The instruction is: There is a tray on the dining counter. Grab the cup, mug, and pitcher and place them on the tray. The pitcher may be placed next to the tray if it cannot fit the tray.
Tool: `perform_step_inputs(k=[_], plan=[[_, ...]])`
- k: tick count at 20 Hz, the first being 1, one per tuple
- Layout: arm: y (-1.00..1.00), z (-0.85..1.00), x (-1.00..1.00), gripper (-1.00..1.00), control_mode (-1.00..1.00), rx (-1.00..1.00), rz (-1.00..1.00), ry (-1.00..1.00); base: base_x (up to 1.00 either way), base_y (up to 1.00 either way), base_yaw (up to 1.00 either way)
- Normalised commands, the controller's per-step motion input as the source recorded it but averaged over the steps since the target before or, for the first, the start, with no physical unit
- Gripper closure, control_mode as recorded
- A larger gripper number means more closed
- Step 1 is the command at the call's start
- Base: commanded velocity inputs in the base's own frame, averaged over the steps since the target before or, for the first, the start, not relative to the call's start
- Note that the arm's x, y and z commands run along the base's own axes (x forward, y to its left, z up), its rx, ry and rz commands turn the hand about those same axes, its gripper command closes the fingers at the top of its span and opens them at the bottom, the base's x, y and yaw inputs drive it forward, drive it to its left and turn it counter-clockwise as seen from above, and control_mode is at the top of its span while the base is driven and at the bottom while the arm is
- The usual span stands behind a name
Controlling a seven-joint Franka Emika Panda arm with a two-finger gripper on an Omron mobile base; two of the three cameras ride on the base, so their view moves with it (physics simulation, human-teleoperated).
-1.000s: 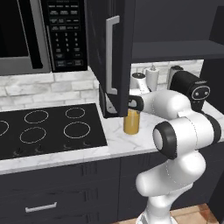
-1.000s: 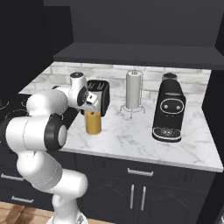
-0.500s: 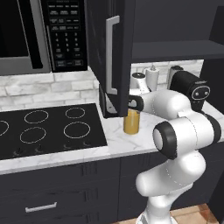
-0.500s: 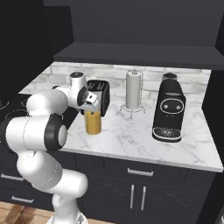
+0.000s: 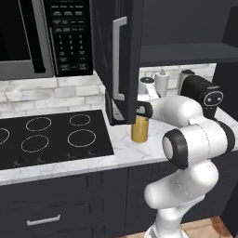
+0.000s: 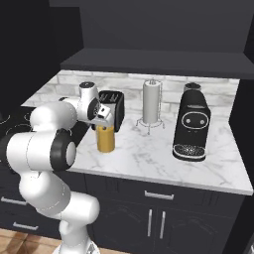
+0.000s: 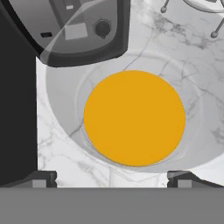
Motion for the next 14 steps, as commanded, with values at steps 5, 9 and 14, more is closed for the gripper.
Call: perform_step_inputs(k=[5,9,14], plan=[[0.0,0.0,0.0,-1.0,-1.0,0.0,0.0,0.0,0.0,0.0,0.0],[0.0,0.0,0.0,-1.0,-1.0,0.0,0.0,0.0,0.0,0.0,0.0],[0.0,0.0,0.0,1.0,-1.0,0.0,0.0,0.0,0.0,0.0,0.0]])
